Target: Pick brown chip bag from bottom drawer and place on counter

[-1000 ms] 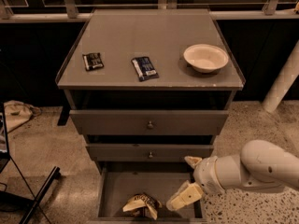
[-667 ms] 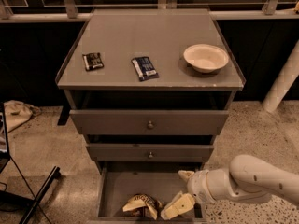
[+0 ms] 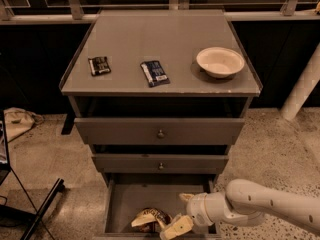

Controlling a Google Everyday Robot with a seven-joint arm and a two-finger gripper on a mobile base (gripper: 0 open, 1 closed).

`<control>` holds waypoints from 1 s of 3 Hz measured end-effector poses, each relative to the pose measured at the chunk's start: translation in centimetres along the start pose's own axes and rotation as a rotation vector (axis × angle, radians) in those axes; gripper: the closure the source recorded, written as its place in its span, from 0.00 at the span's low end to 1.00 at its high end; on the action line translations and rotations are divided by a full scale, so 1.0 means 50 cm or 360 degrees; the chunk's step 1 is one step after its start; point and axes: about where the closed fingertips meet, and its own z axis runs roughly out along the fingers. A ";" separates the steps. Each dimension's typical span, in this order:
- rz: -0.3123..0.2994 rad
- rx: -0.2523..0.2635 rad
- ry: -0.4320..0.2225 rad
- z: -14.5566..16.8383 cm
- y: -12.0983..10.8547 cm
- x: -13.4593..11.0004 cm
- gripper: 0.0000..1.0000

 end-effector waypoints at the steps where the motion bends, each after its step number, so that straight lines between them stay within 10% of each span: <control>1: -0.0055 0.0017 0.0010 0.057 -0.024 0.000 0.00; 3: -0.0107 0.0081 0.0098 0.097 -0.025 0.007 0.00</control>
Offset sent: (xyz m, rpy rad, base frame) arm 0.0298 0.0477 -0.0659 -0.1571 -0.0631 0.0660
